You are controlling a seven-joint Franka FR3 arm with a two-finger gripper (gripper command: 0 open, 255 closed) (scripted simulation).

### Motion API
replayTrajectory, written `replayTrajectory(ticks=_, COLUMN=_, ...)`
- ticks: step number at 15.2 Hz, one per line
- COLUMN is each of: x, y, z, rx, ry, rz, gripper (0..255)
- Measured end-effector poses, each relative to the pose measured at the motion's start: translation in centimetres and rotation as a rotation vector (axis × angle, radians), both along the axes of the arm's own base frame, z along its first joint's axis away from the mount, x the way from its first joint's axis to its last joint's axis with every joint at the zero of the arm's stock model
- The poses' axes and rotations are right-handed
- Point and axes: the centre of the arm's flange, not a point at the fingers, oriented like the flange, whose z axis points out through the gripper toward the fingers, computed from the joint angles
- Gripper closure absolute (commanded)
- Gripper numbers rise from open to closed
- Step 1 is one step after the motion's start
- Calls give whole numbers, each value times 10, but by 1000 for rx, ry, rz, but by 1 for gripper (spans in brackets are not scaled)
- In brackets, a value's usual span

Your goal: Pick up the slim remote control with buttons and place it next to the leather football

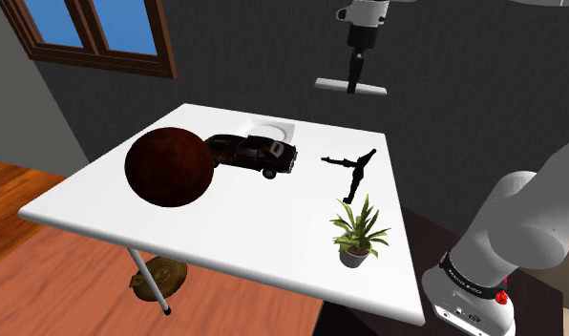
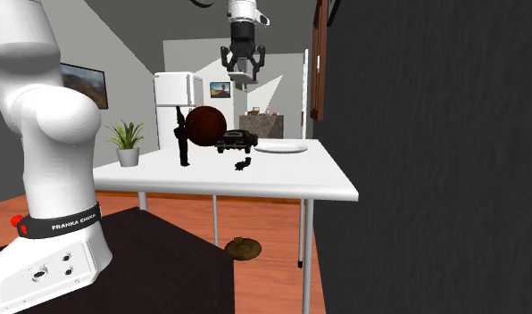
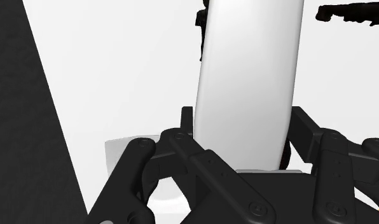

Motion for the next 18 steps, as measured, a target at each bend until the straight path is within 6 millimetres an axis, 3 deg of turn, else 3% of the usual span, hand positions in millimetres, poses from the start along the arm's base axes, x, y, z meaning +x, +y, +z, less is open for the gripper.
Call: replayTrajectory(ticks=18, x=17, y=237, z=0, rx=0, ry=1, rz=-1, gripper=255)
